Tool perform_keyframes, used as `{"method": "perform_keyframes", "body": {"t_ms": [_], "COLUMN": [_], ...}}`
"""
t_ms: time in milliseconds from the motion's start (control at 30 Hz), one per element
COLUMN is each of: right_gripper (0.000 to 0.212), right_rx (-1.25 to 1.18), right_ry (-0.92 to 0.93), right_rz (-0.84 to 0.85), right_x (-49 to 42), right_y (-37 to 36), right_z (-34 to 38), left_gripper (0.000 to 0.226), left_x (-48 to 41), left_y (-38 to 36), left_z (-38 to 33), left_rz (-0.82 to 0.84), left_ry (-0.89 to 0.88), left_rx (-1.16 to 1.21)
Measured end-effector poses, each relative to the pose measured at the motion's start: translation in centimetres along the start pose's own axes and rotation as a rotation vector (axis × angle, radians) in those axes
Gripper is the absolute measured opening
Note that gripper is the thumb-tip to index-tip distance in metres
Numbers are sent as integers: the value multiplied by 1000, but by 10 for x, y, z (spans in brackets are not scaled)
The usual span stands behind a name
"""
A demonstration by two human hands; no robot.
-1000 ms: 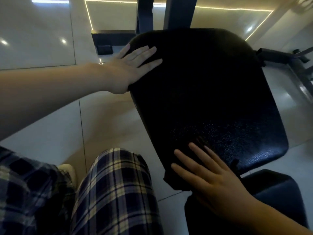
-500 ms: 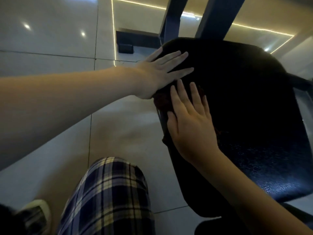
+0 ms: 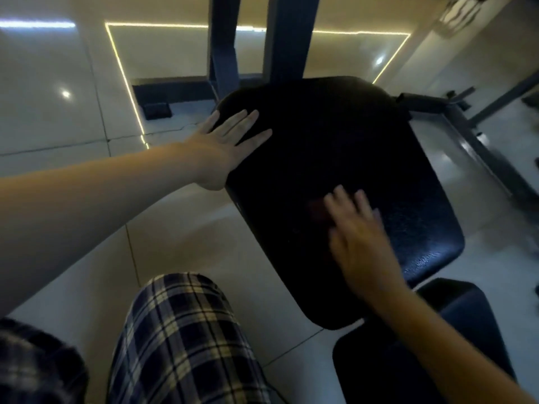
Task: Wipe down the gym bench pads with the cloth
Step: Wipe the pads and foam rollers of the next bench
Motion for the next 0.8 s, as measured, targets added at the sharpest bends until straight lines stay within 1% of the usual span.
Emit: {"method": "perform_keyframes", "body": {"t_ms": [67, 100, 133, 167, 233, 300, 333, 433, 500, 567, 633, 700, 800], "right_gripper": [53, 52, 51, 51, 52, 52, 52, 56, 57, 59, 56, 53, 54], "right_rx": [1, -12, -9, -19, -5, -9, -23, -48, -17, 2, 46, 61, 31], "right_ry": [-267, -370, -456, -519, -566, -518, -447, -158, -40, -15, -44, -69, -137], "right_rz": [-55, -116, -124, -121, -115, -121, -118, -80, -78, -36, -2, -46, -55], "right_x": [-31, -55, -74, -84, -86, -77, -69, -30, -17, -34, -72, -122, -192], "right_y": [15, 28, 37, 39, 28, 20, 17, -1, -4, -5, -4, 0, 3], "right_z": [-54, -80, -97, -110, -109, -87, -68, 7, 42, 56, 60, 64, 67], "left_gripper": [107, 107, 106, 105, 104, 104, 104, 106, 110, 110, 111, 114, 113], "left_x": [-2, -3, -3, -3, -3, -4, -3, -2, -2, -3, -5, -8, -4], "left_y": [-3, -2, -1, -1, -3, -3, -4, -6, -8, -7, -9, -11, -10], "left_z": [-2, -2, -2, -1, -1, -1, -1, 0, 1, 1, 1, 2, 2], "left_rz": [53, 60, 52, 48, 45, 33, 27, 6, -29, -73, -96, -114, -131], "left_ry": [-7, -4, -13, -5, -18, -17, -14, 5, 25, 39, 64, 97, 153], "left_rx": [-6, -2, -1, 6, 28, 34, 39, 58, 64, 63, 61, 58, 59]}}
Point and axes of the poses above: each hand's wrist, its own x-axis away from the middle knuckle, its own y-axis out of the back of the hand, z = x × y, the point moved 8 cm from there along -x, towards the middle knuckle
